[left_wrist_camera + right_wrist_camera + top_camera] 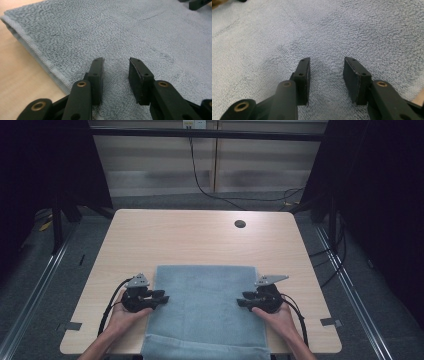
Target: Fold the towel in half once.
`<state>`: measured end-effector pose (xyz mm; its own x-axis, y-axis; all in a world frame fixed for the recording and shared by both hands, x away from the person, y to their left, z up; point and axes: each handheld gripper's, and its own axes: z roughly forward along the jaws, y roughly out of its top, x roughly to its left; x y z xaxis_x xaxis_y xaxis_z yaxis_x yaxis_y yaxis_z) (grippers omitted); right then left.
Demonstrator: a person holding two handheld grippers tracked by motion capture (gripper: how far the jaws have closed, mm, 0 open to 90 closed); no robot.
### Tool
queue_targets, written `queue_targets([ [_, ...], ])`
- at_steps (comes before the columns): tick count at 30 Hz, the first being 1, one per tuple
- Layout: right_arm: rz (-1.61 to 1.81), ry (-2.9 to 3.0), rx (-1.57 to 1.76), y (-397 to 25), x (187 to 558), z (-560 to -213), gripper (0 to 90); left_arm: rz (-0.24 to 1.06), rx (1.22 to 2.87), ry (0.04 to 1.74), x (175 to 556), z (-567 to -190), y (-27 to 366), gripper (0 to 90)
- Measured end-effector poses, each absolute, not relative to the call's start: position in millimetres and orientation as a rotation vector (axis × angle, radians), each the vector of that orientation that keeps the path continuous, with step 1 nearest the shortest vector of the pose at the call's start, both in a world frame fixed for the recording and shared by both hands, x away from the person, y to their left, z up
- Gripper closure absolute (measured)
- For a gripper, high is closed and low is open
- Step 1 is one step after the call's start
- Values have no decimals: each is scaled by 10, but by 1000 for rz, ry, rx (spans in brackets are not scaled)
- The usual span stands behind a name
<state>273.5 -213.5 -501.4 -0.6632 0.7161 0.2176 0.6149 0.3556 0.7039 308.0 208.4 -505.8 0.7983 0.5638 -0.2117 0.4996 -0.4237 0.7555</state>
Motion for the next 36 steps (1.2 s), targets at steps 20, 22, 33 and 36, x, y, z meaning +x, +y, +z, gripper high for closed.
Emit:
queue_targets([
  [20, 1250, 2420, 1238, -2283, 2493, -4852, 500, 63, 2085, 778, 2958, -4919, 2079, 590],
  [22, 1231, 2377, 1256, -2347, 2619, -4834, 484, 86, 2068, 796, 3086, -4877, 2063, 581],
  [33, 1177, 2286, 1313, -2533, 3221, -4915, 461, 147, 1991, 877, 3644, -4815, 2060, 524],
  [36, 1162, 2306, 1345, -2585, 3249, -4996, 459, 131, 2002, 896, 3720, -4895, 2095, 495],
])
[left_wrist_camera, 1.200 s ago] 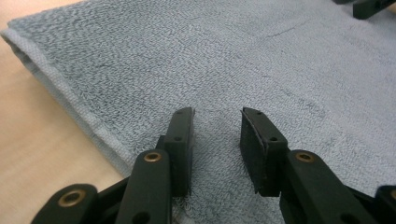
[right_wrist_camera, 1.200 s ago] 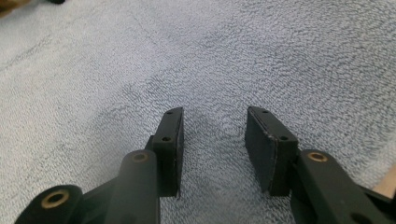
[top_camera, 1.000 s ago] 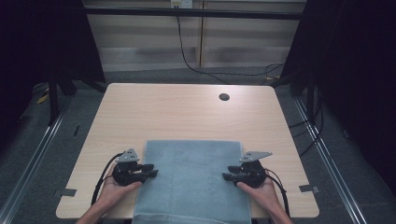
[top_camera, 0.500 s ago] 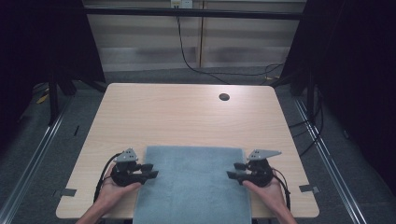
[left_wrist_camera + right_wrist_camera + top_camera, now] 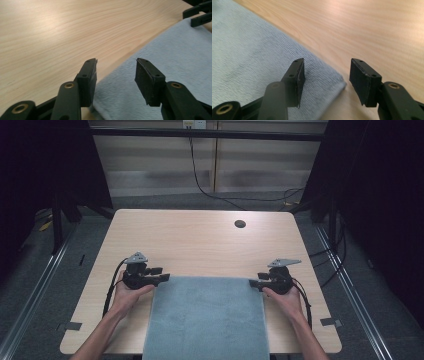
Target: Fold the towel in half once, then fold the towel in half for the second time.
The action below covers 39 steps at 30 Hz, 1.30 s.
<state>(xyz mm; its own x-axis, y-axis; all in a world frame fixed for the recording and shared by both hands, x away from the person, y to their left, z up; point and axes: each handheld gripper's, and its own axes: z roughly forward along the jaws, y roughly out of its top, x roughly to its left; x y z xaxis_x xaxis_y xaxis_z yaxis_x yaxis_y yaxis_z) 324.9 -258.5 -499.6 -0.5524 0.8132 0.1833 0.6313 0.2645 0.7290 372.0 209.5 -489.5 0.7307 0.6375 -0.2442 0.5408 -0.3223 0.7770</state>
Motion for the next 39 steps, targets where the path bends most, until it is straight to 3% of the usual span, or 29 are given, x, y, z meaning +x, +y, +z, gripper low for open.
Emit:
queue_targets([
  [5, 1178, 2318, 1351, -2595, 3287, -5062, 457, 158, 2026, 909, 3781, -4996, 2104, 462],
  [14, 1180, 2329, 1338, -2558, 3272, -5074, 570, 161, 2105, 858, 3731, -5074, 2059, 468],
  [17, 1185, 2336, 1344, -2560, 3270, -5073, 632, 136, 2098, 830, 3707, -5086, 2079, 526],
  [20, 1207, 2346, 1341, -2565, 3270, -5079, 645, 90, 2095, 812, 3686, -5096, 2097, 679],
  [24, 1247, 2369, 1354, -2564, 3279, -5089, 734, 53, 2082, 819, 3683, -5108, 2124, 771],
  [30, 1296, 2354, 1368, -2594, 3271, -5075, 812, 56, 2081, 826, 3679, -5096, 2109, 809],
  [39, 1383, 2280, 1352, -2663, 3235, -4954, 828, 85, 2019, 851, 3682, -4980, 2081, 817],
])
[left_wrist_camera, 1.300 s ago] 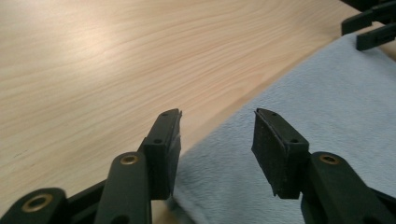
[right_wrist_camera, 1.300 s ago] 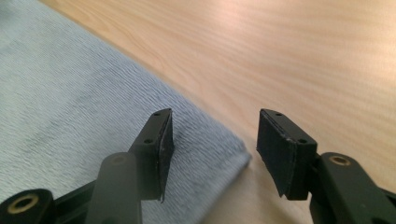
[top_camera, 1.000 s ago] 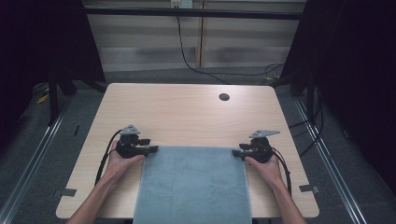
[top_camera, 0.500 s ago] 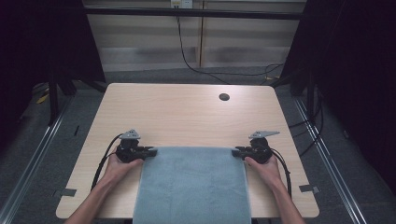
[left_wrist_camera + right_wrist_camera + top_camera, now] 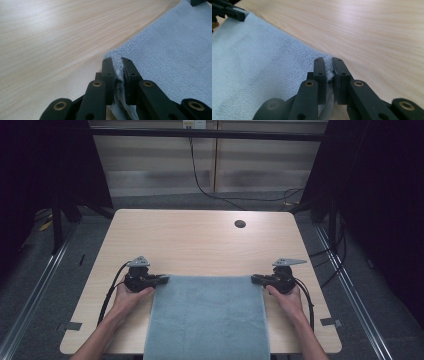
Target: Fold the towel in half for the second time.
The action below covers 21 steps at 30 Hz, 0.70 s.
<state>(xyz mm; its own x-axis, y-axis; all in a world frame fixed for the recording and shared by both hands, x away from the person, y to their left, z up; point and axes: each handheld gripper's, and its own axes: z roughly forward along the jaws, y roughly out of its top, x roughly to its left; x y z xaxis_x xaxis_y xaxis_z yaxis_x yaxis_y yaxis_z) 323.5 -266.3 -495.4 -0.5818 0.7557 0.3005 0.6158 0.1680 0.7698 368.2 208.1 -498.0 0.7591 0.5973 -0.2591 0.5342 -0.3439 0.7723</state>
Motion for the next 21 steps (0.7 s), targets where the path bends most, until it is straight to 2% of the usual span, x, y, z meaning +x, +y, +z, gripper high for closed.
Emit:
queue_targets([
  [9, 1420, 2242, 1296, -2651, 3235, -4756, 844, 101, 1967, 860, 3697, -4840, 2095, 819],
  [21, 1448, 2154, 1264, -2656, 3395, -4408, 850, 179, 1911, 838, 3917, -4429, 2052, 831],
])
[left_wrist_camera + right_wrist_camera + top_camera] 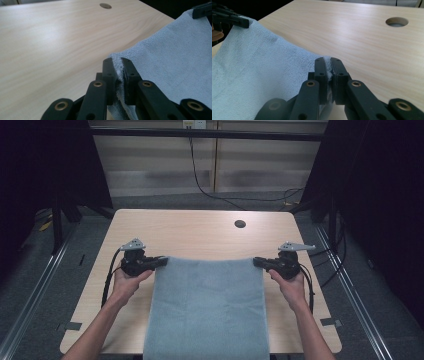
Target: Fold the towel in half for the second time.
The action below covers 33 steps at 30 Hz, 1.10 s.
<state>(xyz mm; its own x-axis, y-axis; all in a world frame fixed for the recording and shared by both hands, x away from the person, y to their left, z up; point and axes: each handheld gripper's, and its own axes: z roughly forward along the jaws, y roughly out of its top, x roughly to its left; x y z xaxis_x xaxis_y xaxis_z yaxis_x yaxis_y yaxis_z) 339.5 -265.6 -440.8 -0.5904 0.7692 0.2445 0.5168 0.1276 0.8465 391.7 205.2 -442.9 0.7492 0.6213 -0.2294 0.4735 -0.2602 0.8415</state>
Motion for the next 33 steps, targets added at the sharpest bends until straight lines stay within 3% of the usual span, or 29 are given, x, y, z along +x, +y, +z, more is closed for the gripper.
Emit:
queue_targets([
  [16, 1465, 2075, 1236, -2621, 3746, -4030, 852, 241, 1843, 854, 4222, -4092, 2069, 840],
  [25, 1451, 2055, 1215, -2626, 3943, -3737, 857, 309, 1801, 799, 4339, -3668, 2086, 841],
  [33, 1497, 2044, 1174, -2649, 3828, -3659, 859, 334, 1817, 757, 4226, -3711, 2099, 841],
])
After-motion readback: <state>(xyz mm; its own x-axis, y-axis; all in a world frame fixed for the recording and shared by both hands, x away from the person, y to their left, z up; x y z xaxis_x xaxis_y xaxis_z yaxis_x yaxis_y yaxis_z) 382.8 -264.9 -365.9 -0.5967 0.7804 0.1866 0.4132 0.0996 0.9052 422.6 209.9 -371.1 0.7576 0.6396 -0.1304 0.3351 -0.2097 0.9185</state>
